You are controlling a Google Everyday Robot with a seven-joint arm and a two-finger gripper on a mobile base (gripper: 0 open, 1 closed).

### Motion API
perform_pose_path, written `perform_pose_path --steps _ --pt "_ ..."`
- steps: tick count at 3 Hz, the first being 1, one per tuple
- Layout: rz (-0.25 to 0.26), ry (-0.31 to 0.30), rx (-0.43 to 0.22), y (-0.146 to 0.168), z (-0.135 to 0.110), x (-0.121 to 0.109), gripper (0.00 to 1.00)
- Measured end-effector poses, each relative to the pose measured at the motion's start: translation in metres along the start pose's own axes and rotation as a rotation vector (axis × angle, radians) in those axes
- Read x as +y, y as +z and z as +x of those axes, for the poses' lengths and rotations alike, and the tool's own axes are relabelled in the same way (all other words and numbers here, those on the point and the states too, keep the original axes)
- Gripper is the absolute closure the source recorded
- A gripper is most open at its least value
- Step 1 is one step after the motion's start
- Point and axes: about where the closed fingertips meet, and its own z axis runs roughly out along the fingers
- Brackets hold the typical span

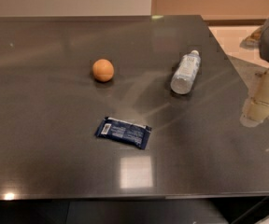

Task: Pick rxbar blueberry

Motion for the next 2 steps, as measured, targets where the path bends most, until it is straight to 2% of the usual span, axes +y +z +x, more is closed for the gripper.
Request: perform_pose_path --steps 1,2 --pt "0.0 0.0 0.0 0.0 0.0 0.0 0.0" --pt "-0.013 -0.002 -0.007 0.004 -0.014 -0.006 0.0"
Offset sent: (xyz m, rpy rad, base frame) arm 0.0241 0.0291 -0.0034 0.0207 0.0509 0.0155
